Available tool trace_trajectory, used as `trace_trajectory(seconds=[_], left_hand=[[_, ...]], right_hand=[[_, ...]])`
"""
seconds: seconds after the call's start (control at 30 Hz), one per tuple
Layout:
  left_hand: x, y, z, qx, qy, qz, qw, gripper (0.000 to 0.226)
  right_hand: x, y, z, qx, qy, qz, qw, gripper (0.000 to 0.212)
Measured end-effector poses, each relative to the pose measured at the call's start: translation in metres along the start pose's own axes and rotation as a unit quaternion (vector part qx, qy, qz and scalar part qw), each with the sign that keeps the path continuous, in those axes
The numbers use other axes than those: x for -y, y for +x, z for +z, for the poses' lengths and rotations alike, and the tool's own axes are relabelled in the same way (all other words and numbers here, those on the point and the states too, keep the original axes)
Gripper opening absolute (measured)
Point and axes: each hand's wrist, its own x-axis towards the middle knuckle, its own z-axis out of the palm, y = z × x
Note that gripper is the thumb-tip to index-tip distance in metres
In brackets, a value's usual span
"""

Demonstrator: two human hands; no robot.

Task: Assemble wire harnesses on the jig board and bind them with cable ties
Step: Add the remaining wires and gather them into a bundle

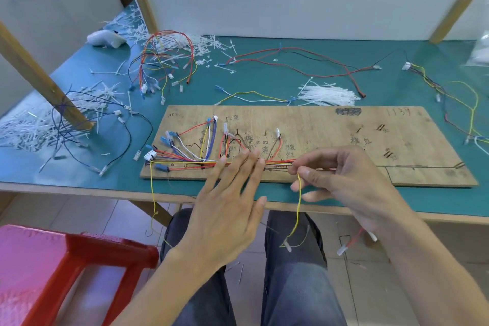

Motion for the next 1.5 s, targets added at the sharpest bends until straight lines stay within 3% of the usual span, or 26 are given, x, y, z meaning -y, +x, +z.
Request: trace_trajectory(seconds=[0.23,0.47,0.7,1.2,1.4,1.5], left_hand=[[0.001,0.001,0.005,0.004,-0.013,0.011,1.000,0.059],[0.003,0.003,0.010,-0.014,-0.009,0.020,1.000,0.055],[0.003,0.008,0.015,-0.017,-0.003,0.030,0.999,0.056],[0.006,0.009,0.009,-0.003,-0.032,0.028,0.999,0.056],[0.001,0.009,0.002,-0.023,-0.102,-0.015,0.994,0.059],[0.000,0.010,-0.003,-0.019,-0.142,-0.031,0.989,0.063]], right_hand=[[0.000,0.030,0.008,-0.071,-0.095,-0.049,0.992,0.012],[0.003,0.069,0.019,-0.156,-0.337,-0.175,0.912,0.011],[0.009,0.097,0.042,-0.150,-0.417,-0.213,0.871,0.008],[0.002,0.114,0.056,-0.210,-0.387,-0.133,0.888,0.009],[0.010,0.116,0.056,-0.199,-0.426,-0.130,0.873,0.009],[0.008,0.113,0.051,-0.211,-0.377,-0.139,0.891,0.006]])
